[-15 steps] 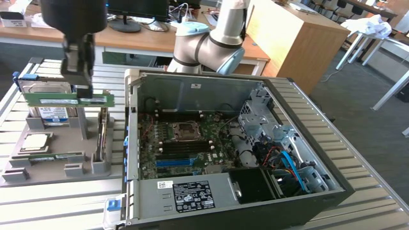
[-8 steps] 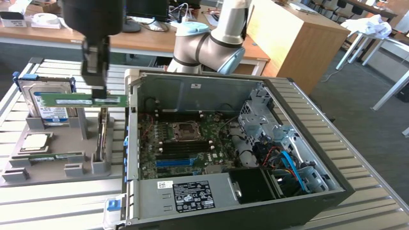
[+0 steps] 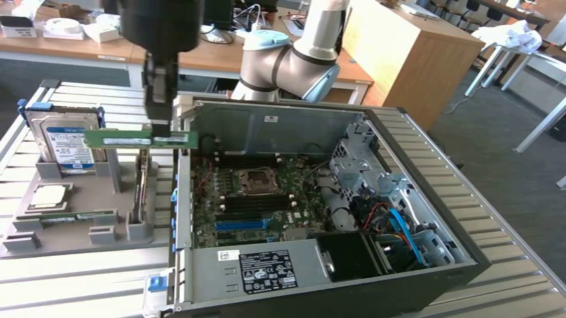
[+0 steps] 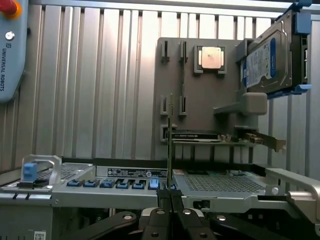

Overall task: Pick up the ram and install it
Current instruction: 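Pick up the ram and move it above insertion slot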

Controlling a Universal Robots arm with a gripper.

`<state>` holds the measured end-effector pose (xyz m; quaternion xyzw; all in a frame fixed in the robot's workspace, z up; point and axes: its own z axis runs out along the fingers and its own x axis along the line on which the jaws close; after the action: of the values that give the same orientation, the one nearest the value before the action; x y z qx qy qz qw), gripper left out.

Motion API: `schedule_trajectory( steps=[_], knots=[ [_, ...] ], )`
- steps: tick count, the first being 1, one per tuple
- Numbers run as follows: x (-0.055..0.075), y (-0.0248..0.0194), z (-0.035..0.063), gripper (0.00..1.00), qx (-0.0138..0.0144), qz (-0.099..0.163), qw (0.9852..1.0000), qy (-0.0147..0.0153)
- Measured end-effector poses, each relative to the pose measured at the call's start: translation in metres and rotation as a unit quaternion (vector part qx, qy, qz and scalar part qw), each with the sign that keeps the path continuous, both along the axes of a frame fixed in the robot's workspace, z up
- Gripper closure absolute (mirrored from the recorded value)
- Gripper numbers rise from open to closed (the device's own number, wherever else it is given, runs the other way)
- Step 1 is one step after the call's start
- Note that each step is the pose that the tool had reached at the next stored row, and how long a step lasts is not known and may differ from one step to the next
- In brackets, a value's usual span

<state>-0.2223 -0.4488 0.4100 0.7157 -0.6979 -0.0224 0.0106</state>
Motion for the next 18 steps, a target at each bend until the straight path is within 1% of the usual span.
schedule_trajectory(
  steps=[18],
  knots=[
    [0.055,0.0,0.0,0.88,0.0,0.0,1.0,0.0013]
  ],
)
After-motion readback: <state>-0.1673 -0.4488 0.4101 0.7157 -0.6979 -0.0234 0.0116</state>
